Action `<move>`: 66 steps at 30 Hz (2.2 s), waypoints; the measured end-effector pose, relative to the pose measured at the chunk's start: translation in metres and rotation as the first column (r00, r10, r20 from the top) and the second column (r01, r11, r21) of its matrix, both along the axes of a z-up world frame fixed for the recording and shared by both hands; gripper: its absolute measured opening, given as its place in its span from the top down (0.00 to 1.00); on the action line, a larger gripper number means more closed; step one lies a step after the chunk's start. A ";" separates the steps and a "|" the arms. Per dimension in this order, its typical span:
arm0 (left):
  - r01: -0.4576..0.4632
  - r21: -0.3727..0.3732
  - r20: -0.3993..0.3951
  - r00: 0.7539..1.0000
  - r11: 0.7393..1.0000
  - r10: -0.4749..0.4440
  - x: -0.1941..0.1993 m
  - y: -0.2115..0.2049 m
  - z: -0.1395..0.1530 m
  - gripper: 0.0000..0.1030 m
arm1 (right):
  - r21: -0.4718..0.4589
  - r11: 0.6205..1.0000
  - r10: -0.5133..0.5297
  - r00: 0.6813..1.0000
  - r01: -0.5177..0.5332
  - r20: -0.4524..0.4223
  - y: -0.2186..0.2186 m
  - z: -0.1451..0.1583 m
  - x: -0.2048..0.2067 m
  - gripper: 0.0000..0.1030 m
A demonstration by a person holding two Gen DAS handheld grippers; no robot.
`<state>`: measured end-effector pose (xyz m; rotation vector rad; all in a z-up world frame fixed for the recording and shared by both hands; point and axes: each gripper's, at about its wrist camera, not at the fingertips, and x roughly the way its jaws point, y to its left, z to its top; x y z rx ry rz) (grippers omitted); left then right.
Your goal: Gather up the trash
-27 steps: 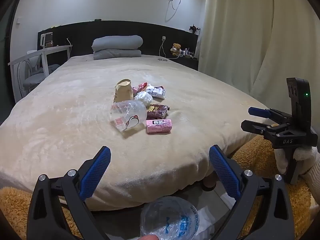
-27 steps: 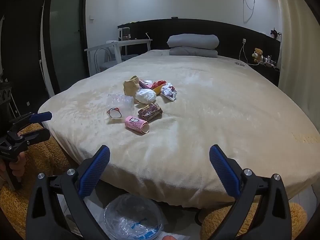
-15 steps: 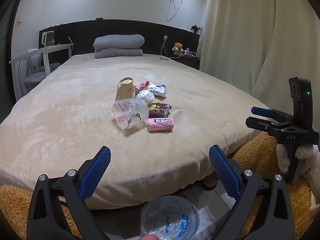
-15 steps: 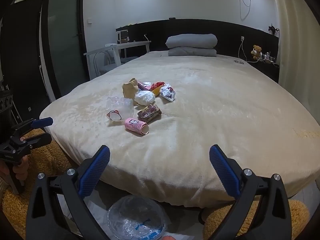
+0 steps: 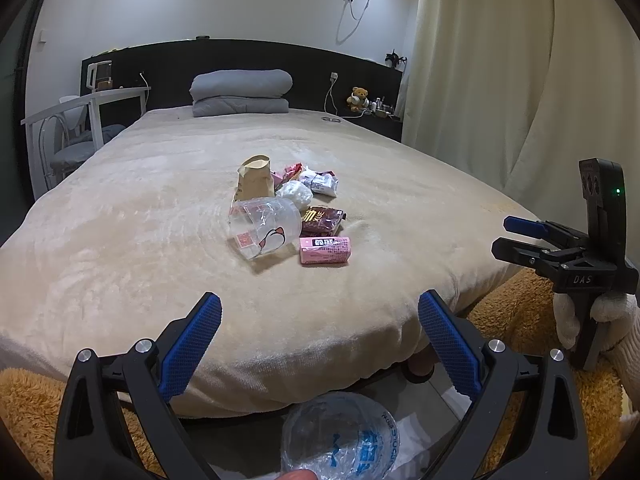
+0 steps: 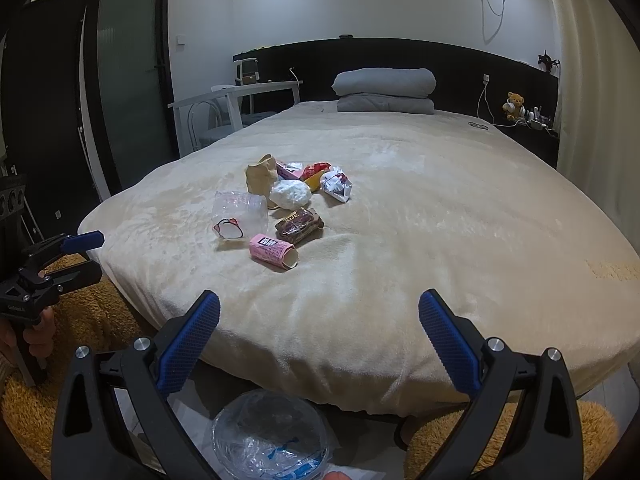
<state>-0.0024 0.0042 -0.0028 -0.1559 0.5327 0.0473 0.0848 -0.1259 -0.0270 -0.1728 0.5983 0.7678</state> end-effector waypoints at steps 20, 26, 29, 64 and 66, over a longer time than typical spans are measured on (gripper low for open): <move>-0.003 0.000 -0.005 1.000 1.000 0.003 0.001 0.000 0.001 0.06 | 0.000 1.000 0.001 1.000 -0.001 0.001 0.000 -0.001 0.000 0.04; -0.002 0.001 -0.004 1.000 1.000 0.002 0.001 0.000 0.001 0.06 | -0.001 1.000 0.001 1.000 -0.001 0.002 0.000 -0.001 0.000 0.04; -0.003 0.000 -0.005 1.000 1.000 0.003 0.001 0.000 0.001 0.06 | -0.002 1.000 0.000 1.000 0.000 0.002 0.000 -0.001 0.000 0.04; 0.035 0.026 -0.022 0.999 0.999 -0.035 0.003 -0.012 -0.001 0.06 | 0.019 1.000 0.023 1.000 -0.023 0.008 0.000 -0.001 -0.005 0.04; 0.040 0.023 -0.025 0.999 0.999 -0.039 0.003 -0.012 -0.002 0.06 | 0.017 1.000 0.026 1.000 -0.026 0.003 0.002 -0.001 -0.005 0.04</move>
